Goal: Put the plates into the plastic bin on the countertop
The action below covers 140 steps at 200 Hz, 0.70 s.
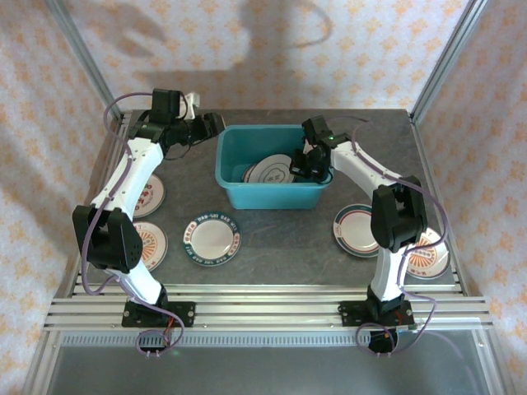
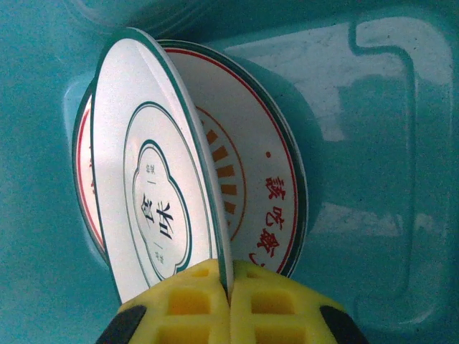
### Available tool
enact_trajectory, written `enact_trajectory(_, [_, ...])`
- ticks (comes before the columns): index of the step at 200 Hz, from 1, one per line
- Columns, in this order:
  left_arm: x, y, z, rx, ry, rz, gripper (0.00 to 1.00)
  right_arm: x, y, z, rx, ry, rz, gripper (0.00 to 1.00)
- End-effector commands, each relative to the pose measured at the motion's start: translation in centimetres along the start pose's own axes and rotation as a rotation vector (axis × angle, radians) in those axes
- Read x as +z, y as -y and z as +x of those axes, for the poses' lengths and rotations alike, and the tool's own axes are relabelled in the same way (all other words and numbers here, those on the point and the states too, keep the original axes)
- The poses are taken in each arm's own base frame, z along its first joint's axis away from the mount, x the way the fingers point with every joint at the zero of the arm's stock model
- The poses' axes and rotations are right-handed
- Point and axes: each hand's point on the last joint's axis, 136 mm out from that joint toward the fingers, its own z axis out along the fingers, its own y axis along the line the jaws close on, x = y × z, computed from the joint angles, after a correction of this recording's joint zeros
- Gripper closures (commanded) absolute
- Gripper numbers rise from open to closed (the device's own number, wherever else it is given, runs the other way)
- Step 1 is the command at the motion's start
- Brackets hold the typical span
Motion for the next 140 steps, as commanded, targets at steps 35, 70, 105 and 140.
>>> enact_trajectory(35, [-0.2, -0.1, -0.4, 0.017, 0.002, -0.012, 0.38, 0.4, 0.3, 0.3, -0.033, -0.026, 0.057, 1.0])
enact_trajectory(70, [-0.3, -0.1, -0.3, 0.018, -0.001, -0.015, 0.38, 0.5, 0.8, 0.4, -0.029, -0.028, 0.086, 0.98])
enact_trajectory(105, [-0.4, -0.5, 0.0, 0.015, -0.002, -0.026, 0.38, 0.5, 1.3, 0.5, -0.024, -0.032, 0.114, 0.92])
enact_trajectory(140, [-0.4, -0.7, 0.2, 0.012, -0.004, -0.031, 0.38, 0.3, 1.5, 0.2, -0.026, -0.024, 0.135, 0.83])
